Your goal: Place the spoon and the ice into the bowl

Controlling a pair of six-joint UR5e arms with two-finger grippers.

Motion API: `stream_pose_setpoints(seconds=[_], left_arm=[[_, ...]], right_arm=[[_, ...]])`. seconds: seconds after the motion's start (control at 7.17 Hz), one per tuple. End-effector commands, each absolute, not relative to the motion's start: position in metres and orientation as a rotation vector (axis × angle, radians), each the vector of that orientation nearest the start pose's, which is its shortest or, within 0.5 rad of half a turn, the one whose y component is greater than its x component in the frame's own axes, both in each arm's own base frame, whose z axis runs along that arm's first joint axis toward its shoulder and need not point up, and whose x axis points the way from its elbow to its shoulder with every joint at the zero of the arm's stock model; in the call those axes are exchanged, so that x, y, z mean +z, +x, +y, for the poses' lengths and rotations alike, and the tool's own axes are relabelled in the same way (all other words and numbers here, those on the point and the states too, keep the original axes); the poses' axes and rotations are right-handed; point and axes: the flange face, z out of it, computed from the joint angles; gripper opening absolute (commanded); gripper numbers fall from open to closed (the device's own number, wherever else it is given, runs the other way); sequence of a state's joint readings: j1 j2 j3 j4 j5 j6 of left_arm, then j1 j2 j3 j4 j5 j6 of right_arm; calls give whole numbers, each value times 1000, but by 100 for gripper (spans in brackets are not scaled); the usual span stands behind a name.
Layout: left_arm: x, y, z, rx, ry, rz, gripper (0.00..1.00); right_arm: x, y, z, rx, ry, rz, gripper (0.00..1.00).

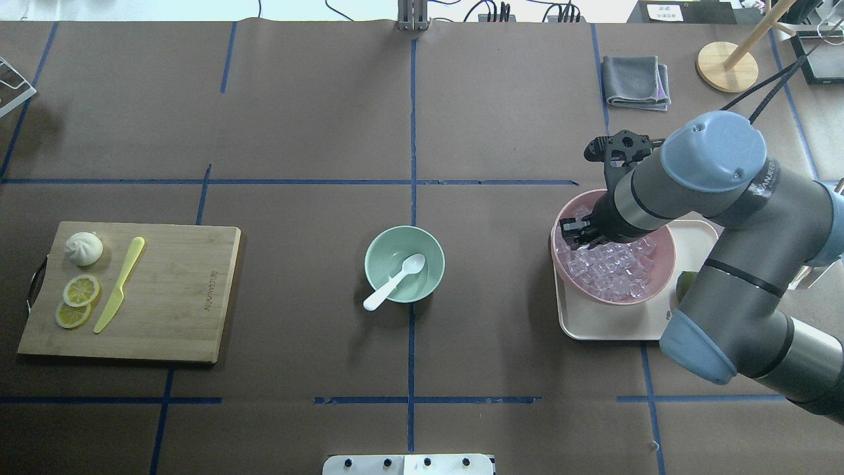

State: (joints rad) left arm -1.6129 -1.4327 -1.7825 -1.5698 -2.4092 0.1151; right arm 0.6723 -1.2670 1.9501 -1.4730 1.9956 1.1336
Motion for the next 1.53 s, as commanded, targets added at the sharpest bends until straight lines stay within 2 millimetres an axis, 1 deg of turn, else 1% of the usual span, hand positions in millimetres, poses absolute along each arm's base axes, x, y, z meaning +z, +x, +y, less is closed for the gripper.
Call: stream_pose_setpoints(seconds=[0.0,0.14,0.28,0.42,0.56,0.7,0.84,0.98,1.12,1.26,1.4], left_arm=[[614,-77,-434,99,133,831,100],[614,-77,-434,99,132,831,100],[614,-77,-434,98,130,831,100],[617,-78,-430,94,125,832,100],[618,-78,-430,93,122,832,100],[617,-77,-430,96,125,832,100],[615,-77,-430,95,126,847,100],[618,-76,-428,93,120,852,100],[617,-76,-428,94,122,854,100],[617,-76,-428,94,122,854,100],[618,-76,-428,93,120,854,100]], right_arm=[[245,-443,-406,369,-36,-881,3],[210,-472,-397,404,-13,-832,3],[189,-510,-388,456,-31,-824,4],[170,-559,-388,493,4,-796,4],[161,-598,-386,519,7,-770,5],[163,-617,-383,523,15,-773,7],[165,-623,-378,521,23,-775,9],[167,-624,-377,517,22,-772,14],[164,-625,-377,518,22,-777,52],[165,-625,-377,518,22,-775,99],[166,-625,-378,518,23,-775,100]])
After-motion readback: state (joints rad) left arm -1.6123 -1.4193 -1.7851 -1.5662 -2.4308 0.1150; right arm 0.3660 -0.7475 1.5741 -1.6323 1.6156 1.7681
